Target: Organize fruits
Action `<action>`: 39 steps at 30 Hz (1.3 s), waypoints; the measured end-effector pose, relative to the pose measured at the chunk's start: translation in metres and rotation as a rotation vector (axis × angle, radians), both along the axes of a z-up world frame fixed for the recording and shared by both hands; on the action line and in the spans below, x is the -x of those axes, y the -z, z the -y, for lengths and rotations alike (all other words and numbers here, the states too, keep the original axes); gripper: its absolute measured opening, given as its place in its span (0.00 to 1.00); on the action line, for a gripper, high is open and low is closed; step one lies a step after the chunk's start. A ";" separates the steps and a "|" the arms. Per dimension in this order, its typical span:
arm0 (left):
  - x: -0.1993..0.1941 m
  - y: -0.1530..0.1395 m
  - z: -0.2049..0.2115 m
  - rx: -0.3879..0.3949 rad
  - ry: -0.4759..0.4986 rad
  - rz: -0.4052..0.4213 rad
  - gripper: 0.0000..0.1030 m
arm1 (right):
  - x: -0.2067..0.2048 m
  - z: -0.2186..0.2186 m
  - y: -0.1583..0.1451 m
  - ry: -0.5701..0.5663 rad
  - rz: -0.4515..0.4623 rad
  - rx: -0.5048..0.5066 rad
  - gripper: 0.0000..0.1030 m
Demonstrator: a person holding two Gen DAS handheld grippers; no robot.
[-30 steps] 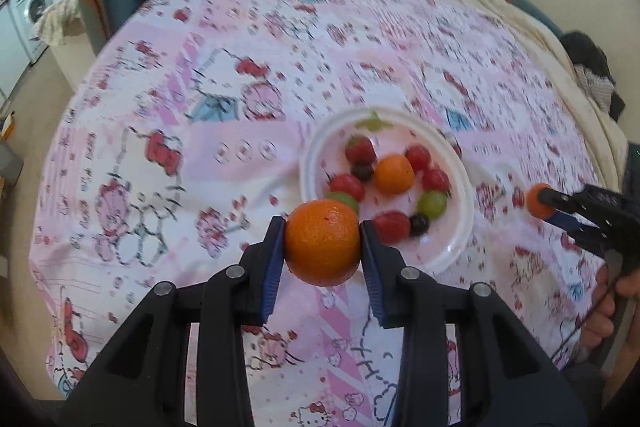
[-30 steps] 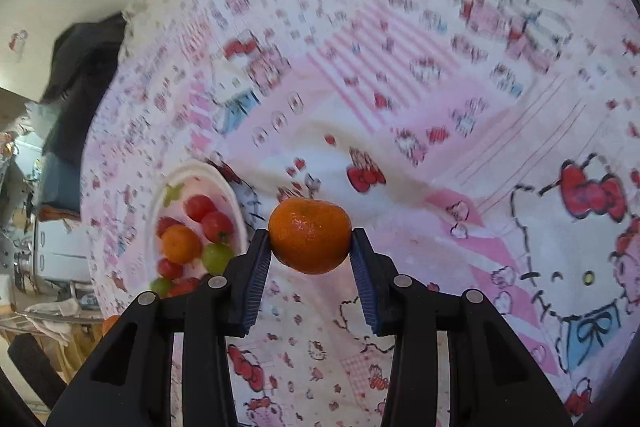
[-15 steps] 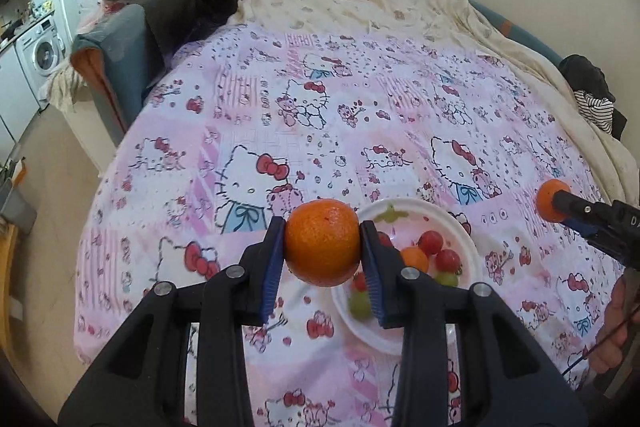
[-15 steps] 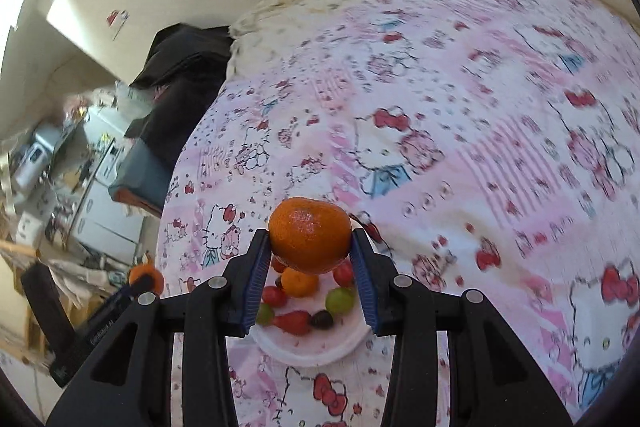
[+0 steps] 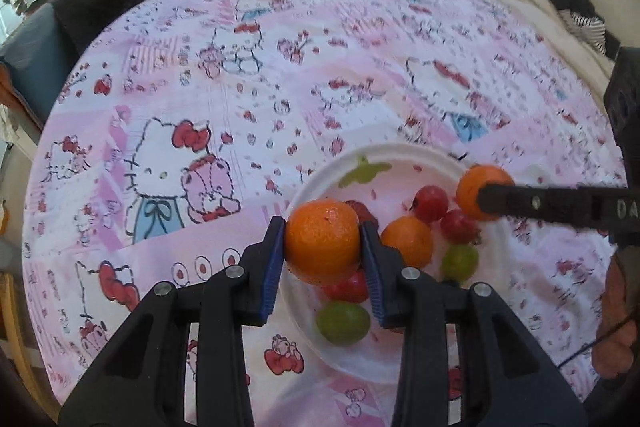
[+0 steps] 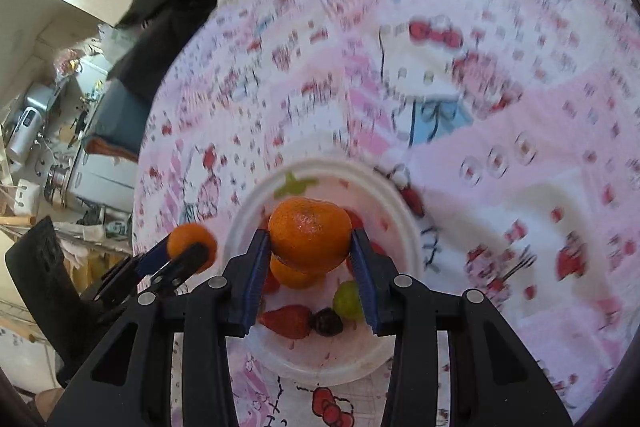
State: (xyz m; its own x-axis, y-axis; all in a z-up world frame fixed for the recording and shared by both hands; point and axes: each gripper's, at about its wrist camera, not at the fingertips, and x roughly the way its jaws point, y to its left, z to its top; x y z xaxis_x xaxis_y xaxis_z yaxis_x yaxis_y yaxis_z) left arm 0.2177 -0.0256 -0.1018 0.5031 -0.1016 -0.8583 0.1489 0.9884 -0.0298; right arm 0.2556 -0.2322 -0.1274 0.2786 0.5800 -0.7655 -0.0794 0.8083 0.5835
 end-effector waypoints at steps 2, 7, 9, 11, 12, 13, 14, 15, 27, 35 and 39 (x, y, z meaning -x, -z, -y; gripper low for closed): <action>-0.001 0.009 0.003 -0.023 0.015 -0.011 0.32 | 0.004 -0.003 0.009 -0.004 -0.025 -0.001 0.42; -0.008 0.016 0.000 -0.011 0.008 -0.023 0.33 | 0.011 -0.007 0.024 -0.011 -0.069 0.016 0.44; -0.011 0.020 -0.004 0.013 -0.003 -0.049 0.33 | 0.011 -0.007 0.022 -0.015 -0.071 0.017 0.44; -0.011 0.021 -0.005 0.046 -0.001 -0.059 0.34 | 0.011 -0.007 0.022 -0.018 -0.078 -0.009 0.44; -0.009 0.019 -0.004 0.055 0.012 -0.054 0.40 | 0.011 -0.007 0.022 -0.016 -0.080 -0.016 0.45; -0.007 0.017 -0.002 0.049 0.024 -0.040 0.56 | 0.012 -0.007 0.021 -0.013 -0.080 -0.010 0.45; -0.005 0.015 0.000 0.033 0.030 -0.022 0.65 | 0.012 -0.006 0.020 -0.011 -0.077 -0.005 0.49; -0.003 0.013 0.002 0.024 0.033 -0.005 0.77 | 0.012 -0.006 0.017 -0.008 -0.066 -0.007 0.65; 0.025 -0.027 -0.003 0.033 -0.004 0.102 0.78 | 0.031 0.012 -0.046 0.042 0.121 0.060 0.81; 0.074 -0.080 -0.024 0.055 -0.090 0.215 0.80 | 0.076 0.021 -0.091 0.081 0.310 0.175 0.97; 0.105 -0.099 -0.035 0.047 -0.132 0.276 1.00 | 0.107 0.028 -0.112 0.142 0.422 0.224 0.99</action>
